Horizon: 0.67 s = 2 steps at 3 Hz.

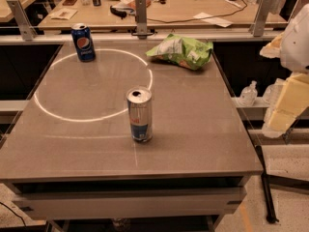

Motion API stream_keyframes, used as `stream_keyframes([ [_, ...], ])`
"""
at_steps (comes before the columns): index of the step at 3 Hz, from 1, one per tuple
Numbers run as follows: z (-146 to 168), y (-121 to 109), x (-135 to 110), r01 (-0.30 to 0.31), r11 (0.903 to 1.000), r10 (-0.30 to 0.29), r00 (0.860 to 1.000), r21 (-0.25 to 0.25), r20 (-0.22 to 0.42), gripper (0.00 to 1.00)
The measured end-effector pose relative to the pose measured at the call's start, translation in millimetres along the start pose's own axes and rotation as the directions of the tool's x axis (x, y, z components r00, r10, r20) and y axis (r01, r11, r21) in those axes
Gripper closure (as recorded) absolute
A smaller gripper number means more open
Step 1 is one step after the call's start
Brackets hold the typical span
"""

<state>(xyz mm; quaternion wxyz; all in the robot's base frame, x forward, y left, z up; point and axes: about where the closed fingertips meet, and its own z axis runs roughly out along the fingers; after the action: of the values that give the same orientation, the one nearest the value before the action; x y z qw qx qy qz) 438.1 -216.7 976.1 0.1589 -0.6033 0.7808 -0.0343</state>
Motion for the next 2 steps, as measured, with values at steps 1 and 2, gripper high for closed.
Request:
stream_keyframes([
  [1,0.0,0.0,0.0,0.000,1.0000,0.000,1.000,0.000,0.000,0.00],
  [2,-1.3,0.4,0.8,-0.020,0.9997,0.021,0.998,-0.011,0.052,0.00],
])
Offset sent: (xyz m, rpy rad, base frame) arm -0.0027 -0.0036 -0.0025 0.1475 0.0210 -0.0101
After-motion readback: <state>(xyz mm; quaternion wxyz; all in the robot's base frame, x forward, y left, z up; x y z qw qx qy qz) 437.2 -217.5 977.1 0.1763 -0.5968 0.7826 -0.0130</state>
